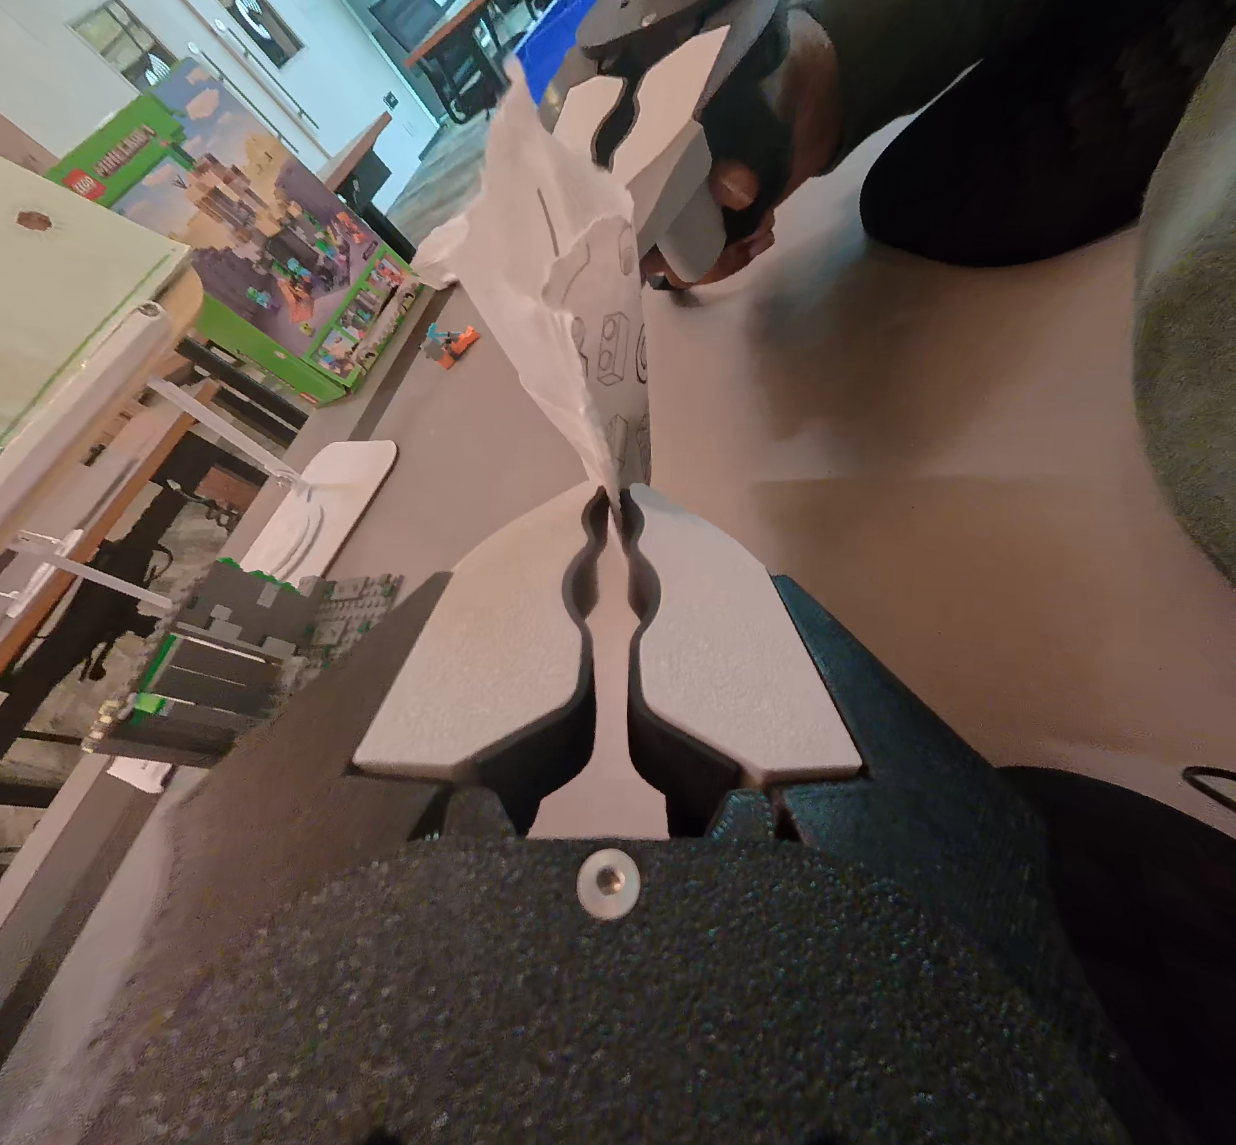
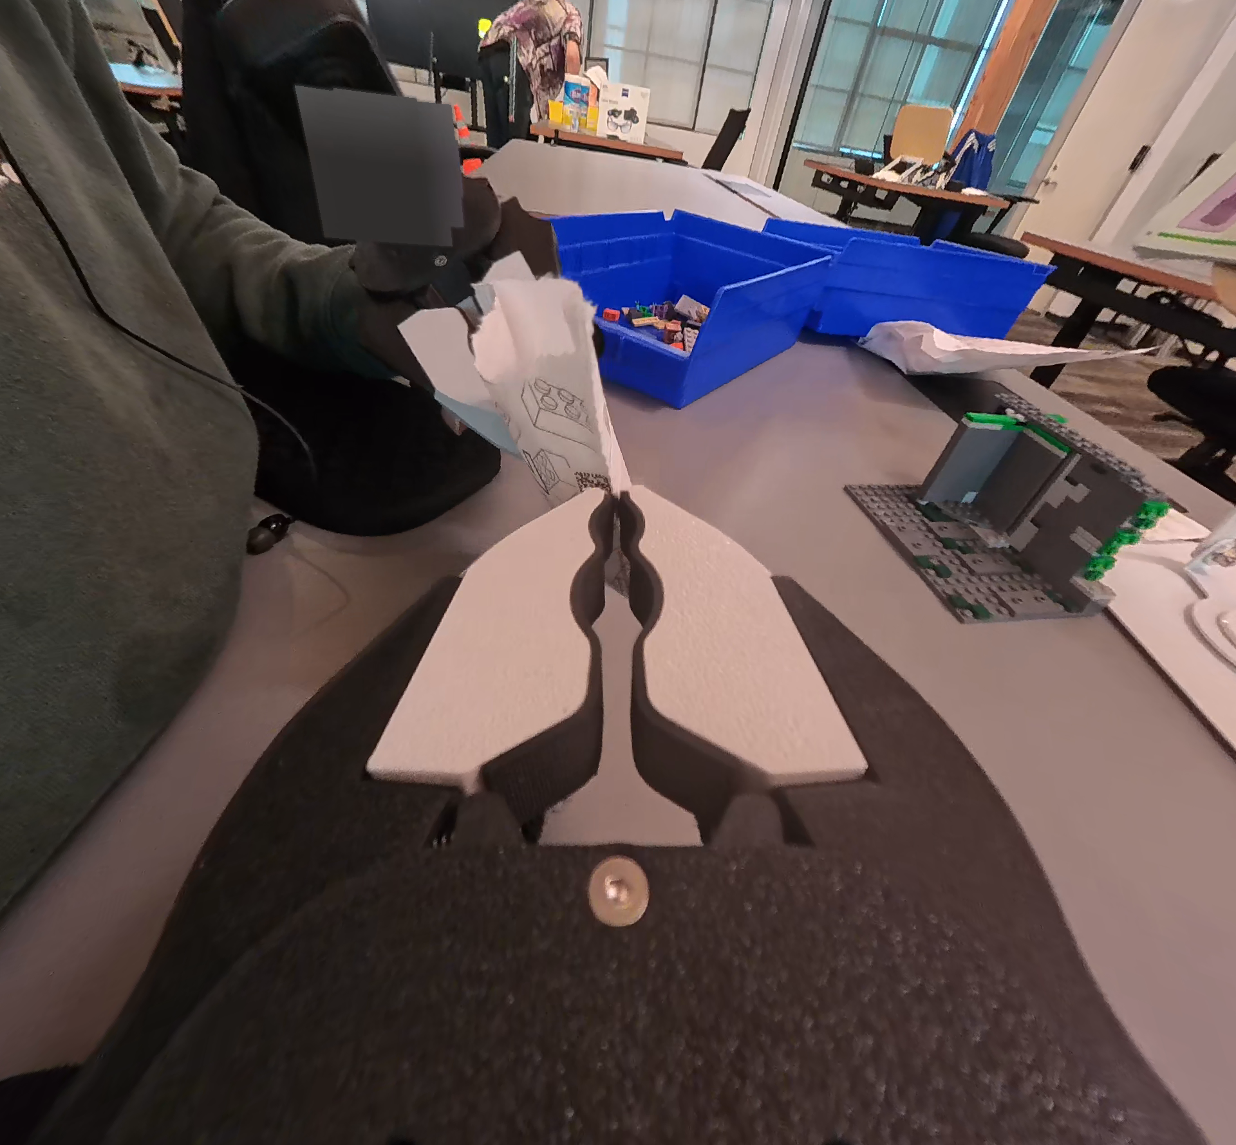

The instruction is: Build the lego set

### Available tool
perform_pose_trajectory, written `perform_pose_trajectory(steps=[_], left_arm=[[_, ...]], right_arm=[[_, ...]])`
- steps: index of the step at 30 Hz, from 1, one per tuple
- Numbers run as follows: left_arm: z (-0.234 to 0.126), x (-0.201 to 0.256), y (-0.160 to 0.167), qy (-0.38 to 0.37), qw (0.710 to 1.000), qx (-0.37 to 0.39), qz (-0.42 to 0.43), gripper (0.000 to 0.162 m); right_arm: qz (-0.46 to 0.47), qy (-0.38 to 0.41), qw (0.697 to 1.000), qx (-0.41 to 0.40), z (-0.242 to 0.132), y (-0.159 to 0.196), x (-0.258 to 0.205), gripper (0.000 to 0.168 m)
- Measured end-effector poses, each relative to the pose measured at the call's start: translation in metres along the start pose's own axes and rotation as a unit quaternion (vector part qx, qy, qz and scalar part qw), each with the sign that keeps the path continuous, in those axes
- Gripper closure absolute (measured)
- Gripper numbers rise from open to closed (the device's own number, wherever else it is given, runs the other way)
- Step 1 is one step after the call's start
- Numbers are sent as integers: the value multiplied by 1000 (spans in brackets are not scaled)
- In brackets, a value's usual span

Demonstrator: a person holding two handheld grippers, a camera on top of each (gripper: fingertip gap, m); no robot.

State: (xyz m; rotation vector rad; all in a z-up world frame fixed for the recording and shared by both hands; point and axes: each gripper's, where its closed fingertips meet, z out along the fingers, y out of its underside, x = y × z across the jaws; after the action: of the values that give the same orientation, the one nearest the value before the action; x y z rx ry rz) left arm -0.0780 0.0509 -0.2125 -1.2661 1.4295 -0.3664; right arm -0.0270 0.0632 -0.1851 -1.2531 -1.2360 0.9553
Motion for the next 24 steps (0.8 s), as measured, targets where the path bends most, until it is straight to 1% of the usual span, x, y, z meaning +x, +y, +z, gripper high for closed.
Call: perform_pose_trajectory(steps=[2,5,10,12,15,17,20,22,24], left_arm=[[1,0,4,9,1000,-8,-17,159],[2,0,12,17,999,-28,-27,159],[4,2,23,38,997,-64,-30,159],[5,3,26,48,995,-78,-26,159],[8,6,28,69,993,-97,-12,159],[10,8,29,78,992,-102,-12,160],[12,9,26,88,991,-99,-15,160],[12,8,27,89,991,-100,-12,159],[12,9,28,92,991,-100,-14,159]], right_arm=[[7,-3,1000,-15,1,3,0,166],[25,-14,999,-38,0,3,0,156],[79,-38,993,-81,-4,-14,8,142],[97,-53,987,-115,-3,-22,8,137],[107,-82,973,-189,4,-25,1,132],[94,-99,961,-240,12,-20,-9,130],[37,-91,944,-314,20,0,-15,130],[4,-89,939,-333,23,8,-14,132],[7,-91,938,-333,24,10,-12,136]])
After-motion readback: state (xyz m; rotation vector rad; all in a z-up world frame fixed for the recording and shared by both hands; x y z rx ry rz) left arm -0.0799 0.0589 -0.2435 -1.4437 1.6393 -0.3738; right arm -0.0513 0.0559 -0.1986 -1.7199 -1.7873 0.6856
